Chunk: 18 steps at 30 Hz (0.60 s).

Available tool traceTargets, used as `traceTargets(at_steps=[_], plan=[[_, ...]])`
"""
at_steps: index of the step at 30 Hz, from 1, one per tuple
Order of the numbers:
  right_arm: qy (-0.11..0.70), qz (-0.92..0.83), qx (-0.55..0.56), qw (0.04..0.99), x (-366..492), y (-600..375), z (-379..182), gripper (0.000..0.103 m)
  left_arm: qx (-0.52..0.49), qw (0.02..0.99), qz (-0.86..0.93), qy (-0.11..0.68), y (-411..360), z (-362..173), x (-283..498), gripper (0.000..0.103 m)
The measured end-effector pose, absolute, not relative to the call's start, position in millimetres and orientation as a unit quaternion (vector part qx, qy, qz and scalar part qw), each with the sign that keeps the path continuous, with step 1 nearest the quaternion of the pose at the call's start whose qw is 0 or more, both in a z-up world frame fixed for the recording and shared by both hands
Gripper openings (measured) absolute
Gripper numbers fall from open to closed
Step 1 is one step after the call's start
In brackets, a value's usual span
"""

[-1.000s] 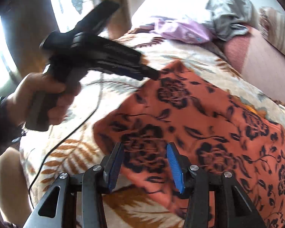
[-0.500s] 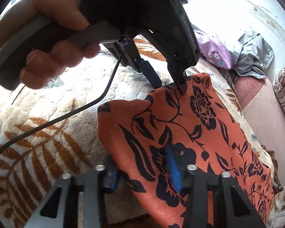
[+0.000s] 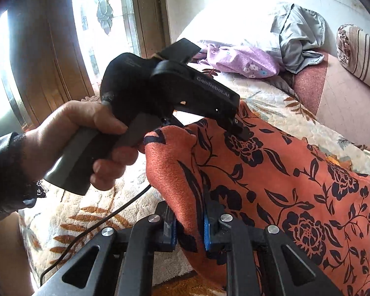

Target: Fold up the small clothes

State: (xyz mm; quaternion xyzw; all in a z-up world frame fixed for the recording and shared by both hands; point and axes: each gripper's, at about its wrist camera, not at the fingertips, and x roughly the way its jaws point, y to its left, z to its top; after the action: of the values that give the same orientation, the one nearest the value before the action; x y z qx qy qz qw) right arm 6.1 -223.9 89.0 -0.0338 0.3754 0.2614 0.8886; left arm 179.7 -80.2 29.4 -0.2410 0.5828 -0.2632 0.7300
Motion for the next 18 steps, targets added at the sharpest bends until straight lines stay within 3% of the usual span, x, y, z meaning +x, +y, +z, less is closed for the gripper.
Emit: traceTargets(at_steps=[3, 5, 7, 9, 18], plan=[[0.374, 0.26, -0.029, 0.89, 6.2, -229.4, 90.5, 0.014, -0.25, 0.735, -0.267, 0.571, -81.6, 30.3, 185.4, 0.057], [0.374, 0.259, -0.023, 0.89, 5.3, -233.9, 89.9, 0.014, -0.248, 0.74, -0.26, 0.569, -82.1, 29.0, 188.0, 0.044], [0.376, 0.26, -0.01, 0.889, 4.5, -239.7, 88.8, 0.014, -0.252, 0.737, -0.256, 0.573, -82.6, 23.8, 189.5, 0.024], [0.378, 0.26, 0.008, 0.888, 5.2, -246.7, 87.8, 0.014, -0.255, 0.74, -0.255, 0.568, -84.1, 22.7, 188.2, 0.019], [0.377, 0.246, 0.09, 0.888, 2.6, -289.3, 87.7, 0.014, -0.213, 0.765, -0.254, 0.552, -107.1, 66.2, 179.5, 0.016]])
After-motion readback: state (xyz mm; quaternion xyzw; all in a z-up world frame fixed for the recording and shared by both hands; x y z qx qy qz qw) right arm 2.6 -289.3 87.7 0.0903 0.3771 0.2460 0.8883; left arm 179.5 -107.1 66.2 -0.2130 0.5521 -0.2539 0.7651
